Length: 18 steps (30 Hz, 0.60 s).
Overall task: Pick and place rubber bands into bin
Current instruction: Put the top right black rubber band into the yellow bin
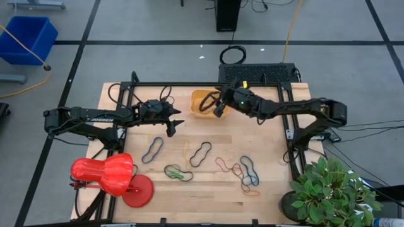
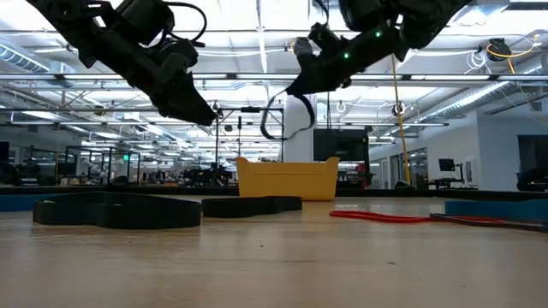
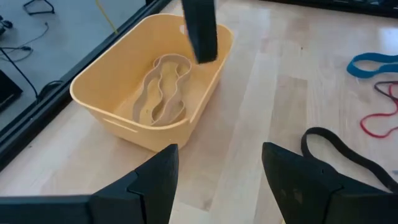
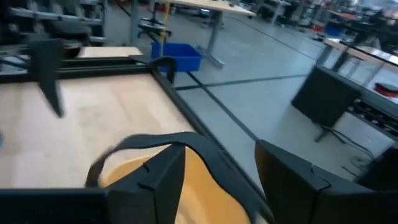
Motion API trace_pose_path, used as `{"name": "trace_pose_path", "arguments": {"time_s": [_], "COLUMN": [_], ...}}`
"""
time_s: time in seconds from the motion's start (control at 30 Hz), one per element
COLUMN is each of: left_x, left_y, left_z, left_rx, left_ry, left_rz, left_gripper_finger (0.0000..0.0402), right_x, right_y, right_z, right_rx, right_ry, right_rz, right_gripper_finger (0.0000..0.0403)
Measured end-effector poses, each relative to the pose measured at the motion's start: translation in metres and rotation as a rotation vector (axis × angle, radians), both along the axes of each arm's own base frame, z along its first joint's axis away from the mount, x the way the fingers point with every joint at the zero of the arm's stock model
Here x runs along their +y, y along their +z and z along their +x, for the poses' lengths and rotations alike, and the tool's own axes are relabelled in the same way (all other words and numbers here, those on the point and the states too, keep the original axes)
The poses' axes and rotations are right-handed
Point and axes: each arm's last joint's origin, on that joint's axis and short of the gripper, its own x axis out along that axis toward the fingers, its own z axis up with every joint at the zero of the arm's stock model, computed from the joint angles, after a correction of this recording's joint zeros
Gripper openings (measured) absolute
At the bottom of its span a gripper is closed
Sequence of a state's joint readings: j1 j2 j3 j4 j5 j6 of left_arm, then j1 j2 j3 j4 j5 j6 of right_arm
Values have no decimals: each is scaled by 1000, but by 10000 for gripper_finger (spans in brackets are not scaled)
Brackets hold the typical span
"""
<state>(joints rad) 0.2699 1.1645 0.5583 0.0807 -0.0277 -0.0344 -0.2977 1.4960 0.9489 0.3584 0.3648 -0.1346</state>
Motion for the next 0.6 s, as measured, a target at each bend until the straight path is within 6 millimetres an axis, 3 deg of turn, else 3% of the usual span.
{"name": "trace_pose_path", "arguments": {"time_s": [0.2,0.6], "left_x": [0,-1], "left_y": [0,0], "left_z": [0,0], "left_rx": [-8,-7], "left_ry": [14,13], "left_rz": [-23,-27], "left_gripper_finger": [239,239], "right_x": [-12,-16], "right_y": [-3,-20], "right_z": [-4,-1], "right_rx": [6,76], "right_ry": [-67,-85], "right_rz": [9,64], "right_gripper_finger": [189,186]}}
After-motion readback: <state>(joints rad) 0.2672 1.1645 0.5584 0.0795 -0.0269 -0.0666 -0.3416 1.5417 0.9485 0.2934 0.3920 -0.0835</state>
